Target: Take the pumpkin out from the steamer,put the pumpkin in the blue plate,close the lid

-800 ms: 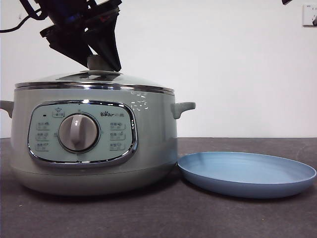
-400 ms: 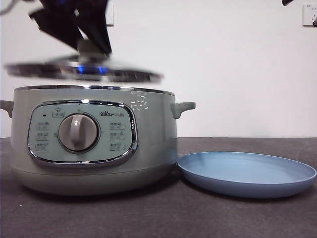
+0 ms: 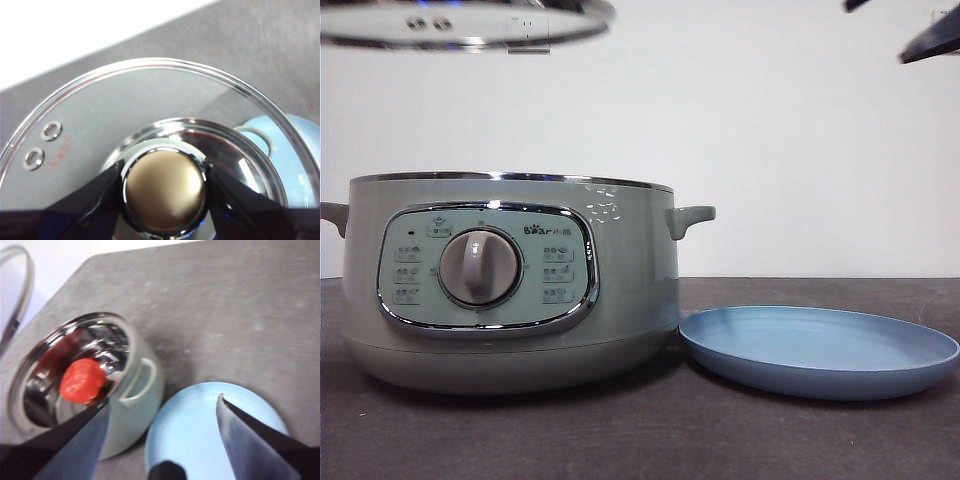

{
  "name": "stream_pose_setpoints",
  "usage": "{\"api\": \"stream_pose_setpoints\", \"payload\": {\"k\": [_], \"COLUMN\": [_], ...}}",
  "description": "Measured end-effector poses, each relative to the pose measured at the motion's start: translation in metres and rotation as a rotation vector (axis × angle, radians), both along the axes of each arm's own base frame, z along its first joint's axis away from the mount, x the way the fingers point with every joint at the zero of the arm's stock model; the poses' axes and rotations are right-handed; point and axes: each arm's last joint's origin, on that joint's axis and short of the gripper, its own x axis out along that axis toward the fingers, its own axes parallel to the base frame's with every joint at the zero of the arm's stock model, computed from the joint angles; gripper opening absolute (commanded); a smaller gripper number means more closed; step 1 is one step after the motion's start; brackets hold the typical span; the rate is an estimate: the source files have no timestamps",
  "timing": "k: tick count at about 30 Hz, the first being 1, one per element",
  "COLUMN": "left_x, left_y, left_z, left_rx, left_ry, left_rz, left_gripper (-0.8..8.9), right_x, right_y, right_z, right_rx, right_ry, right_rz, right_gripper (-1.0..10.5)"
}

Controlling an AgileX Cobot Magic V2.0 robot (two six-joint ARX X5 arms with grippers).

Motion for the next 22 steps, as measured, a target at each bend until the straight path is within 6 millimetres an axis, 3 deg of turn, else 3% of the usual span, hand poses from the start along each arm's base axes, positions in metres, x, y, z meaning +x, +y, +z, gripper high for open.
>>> {"api": "stream_pose_setpoints", "payload": {"k": [2,6,10,15,22], "left_x": [-0.011,-0.031,-0.048,-0.069,-0.095], "left_y": [0.007,0.022,0.034,0.050,0.067], "left_z": [0.006,0.015,0.020,0.024,0.029], "left_rx": [-0.004,0.005,0.023,0.038,0.035], "left_ry": [-0.026,-0.074,-0.108,-0.150,-0.210], "left_rz": [0.020,0.092,0.166,0.253,0.342], "left_gripper": [-0.08,-0.08,-0.08,-0.08,-0.08], "right_x": [0.004,0.014,0.027,0.044,0.057], "right_y": [0.008,0.027,0.048,0.079,0.133], "right_z": [-0.002,-0.004,-0.005,0.001,0.016], "right_rx": [0.001,-0.007,-0.027,-0.077,-0.293], "right_ry": [-0.003,0.021,0.054,0.063,0.042], "right_rz": [0.035,0.114,0.184,0.264,0.326], "right_gripper": [4.5,4.6,5.8,5.8,5.8]}}
